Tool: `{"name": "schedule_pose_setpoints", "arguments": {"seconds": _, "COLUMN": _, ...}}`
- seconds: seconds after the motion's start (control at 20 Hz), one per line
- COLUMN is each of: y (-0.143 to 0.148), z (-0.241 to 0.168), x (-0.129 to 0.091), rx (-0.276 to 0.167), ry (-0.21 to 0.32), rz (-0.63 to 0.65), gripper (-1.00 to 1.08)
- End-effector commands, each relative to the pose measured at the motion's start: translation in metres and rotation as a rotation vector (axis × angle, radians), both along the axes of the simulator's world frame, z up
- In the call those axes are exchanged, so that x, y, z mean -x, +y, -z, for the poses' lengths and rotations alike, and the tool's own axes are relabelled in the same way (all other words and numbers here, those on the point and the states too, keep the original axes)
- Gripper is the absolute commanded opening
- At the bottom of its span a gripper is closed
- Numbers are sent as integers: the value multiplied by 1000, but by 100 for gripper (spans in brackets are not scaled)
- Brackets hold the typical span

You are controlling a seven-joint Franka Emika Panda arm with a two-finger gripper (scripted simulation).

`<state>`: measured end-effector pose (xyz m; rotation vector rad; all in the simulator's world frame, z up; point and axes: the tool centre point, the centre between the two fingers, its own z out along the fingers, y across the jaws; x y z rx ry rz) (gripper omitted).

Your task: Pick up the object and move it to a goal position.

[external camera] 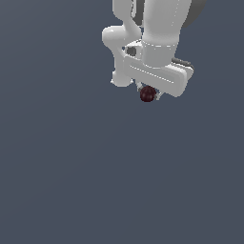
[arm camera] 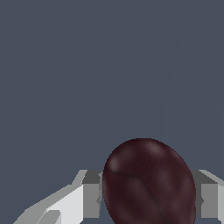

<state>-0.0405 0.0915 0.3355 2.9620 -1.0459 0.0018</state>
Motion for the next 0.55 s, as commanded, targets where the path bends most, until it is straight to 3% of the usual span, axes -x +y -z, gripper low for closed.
{"name": "schedule_pose_setpoints", "arguments": {"seconds": 0.0, "y": 2, "z": -15, "x": -1, "rx": 0, "ry": 1, "rz": 0, "gripper": -100}}
{"name": "schedule_pose_setpoints", "arguments": {"seconds": 0.5, "y": 4, "z": -36, "x": -5, "rx": -1, "ry": 1, "rz": -1, "gripper": -100}}
